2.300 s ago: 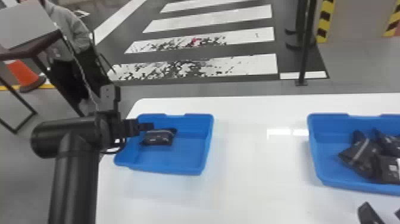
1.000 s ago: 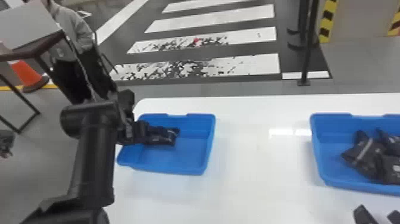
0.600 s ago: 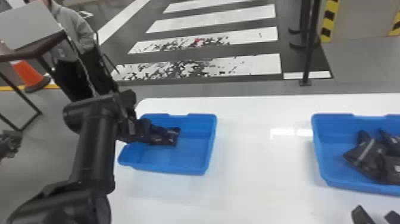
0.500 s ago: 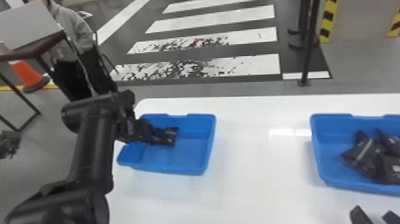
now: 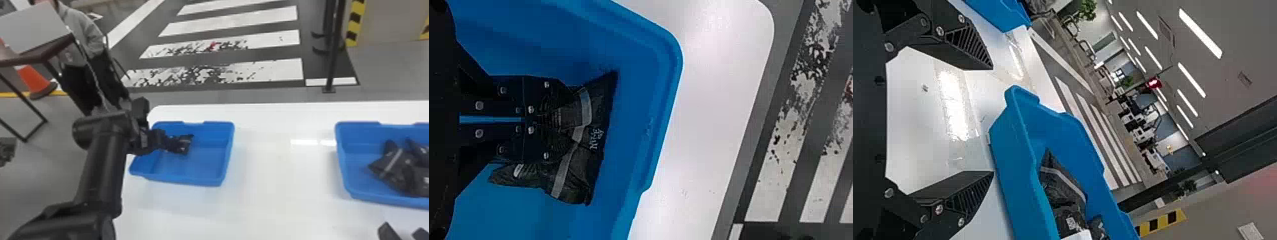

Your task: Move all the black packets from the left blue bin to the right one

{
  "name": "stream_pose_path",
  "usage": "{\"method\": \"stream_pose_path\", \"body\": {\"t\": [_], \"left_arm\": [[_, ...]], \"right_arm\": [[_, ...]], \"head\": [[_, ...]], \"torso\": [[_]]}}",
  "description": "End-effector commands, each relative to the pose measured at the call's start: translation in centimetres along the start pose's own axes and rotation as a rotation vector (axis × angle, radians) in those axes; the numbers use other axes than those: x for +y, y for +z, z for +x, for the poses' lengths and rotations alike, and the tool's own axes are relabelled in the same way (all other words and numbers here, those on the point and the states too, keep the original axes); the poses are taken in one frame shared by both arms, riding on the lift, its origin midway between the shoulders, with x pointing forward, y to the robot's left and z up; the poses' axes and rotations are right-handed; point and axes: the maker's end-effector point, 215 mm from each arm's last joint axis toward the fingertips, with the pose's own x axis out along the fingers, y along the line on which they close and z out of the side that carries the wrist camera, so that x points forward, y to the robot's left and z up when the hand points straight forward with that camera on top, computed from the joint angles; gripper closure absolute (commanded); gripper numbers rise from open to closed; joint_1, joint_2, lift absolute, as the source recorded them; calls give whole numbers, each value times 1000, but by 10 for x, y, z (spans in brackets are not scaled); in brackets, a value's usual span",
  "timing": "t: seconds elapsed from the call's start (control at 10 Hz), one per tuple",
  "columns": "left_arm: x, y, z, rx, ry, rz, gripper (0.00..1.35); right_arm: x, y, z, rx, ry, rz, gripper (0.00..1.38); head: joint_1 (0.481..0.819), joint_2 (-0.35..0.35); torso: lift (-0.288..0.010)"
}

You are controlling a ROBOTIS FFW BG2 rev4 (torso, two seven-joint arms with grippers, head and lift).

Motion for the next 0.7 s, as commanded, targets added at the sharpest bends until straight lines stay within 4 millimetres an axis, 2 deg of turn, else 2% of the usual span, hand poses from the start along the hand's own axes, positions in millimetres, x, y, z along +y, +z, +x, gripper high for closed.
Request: {"method": "stream_pose_path", "body": {"t": [0.0, 0.1, 0.2, 0.3, 0.5, 0.6], "left_arm": [[-14, 13, -13, -90, -37, 45, 1217], [-31, 15, -34, -156, -76, 85, 1217], [-60, 17, -53, -228, -156, 117, 1217], [-82, 16, -74, -281, -199, 160, 1217], [-147, 11, -129, -401, -336, 257, 1217], [-187, -4, -154, -433, -420, 304, 1217]], "right_arm": [[3, 4, 1, -2, 6, -9, 298], [5, 9, 2, -9, 11, -15, 298], [9, 15, 4, -14, 19, -32, 298], [14, 24, 7, -20, 33, -51, 298], [32, 47, 23, -37, 94, -74, 298], [44, 62, 32, -54, 133, -87, 298]], "head": [[695, 300], [695, 294], [695, 284], [695, 262], [695, 220], [695, 191]], "torso": [[-138], [-138], [-138], [-138], [-138], [-138]]}}
